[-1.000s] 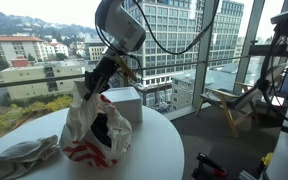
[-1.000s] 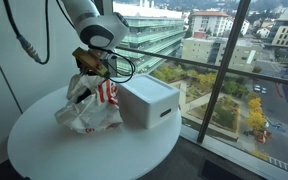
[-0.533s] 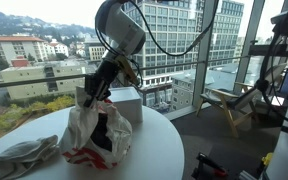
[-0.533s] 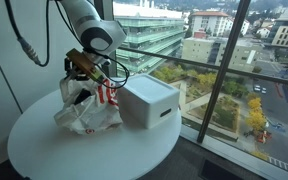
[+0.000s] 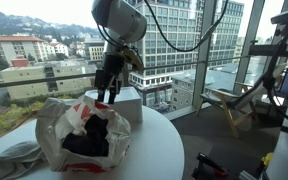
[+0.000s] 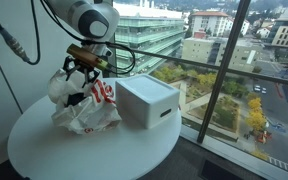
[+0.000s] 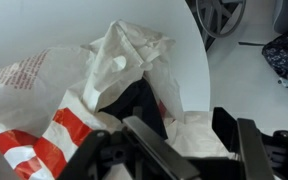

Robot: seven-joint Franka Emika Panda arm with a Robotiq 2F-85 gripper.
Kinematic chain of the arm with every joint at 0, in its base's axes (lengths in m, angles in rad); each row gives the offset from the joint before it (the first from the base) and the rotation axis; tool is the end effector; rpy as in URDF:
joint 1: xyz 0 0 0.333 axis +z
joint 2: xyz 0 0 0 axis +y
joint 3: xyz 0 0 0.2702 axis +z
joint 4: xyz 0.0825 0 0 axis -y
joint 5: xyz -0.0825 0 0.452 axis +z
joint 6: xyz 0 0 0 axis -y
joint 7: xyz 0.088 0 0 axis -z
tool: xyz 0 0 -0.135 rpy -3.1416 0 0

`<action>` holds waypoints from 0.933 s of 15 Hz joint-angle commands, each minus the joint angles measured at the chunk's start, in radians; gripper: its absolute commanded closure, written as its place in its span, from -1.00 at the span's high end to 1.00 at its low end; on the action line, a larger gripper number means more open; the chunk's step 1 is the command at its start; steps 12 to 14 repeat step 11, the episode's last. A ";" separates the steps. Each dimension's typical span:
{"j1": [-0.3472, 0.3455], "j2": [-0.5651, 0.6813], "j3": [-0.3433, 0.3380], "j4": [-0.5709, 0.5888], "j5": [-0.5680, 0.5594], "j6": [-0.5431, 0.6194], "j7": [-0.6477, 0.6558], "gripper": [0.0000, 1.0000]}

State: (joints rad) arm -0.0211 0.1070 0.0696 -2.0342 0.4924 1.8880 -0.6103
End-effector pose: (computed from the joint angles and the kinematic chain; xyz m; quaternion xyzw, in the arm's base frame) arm 0.5907 0.0766 0.2761 -0.9433 -0.2122 0.0558 0.2490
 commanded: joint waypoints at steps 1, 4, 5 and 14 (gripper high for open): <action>0.023 -0.126 -0.005 -0.076 -0.109 0.109 0.000 1.00; 0.034 -0.206 -0.007 -0.128 -0.157 0.226 -0.007 1.00; 0.038 -0.228 -0.009 -0.149 -0.175 0.272 -0.007 1.00; 0.061 -0.314 -0.019 -0.266 -0.261 0.502 0.007 1.00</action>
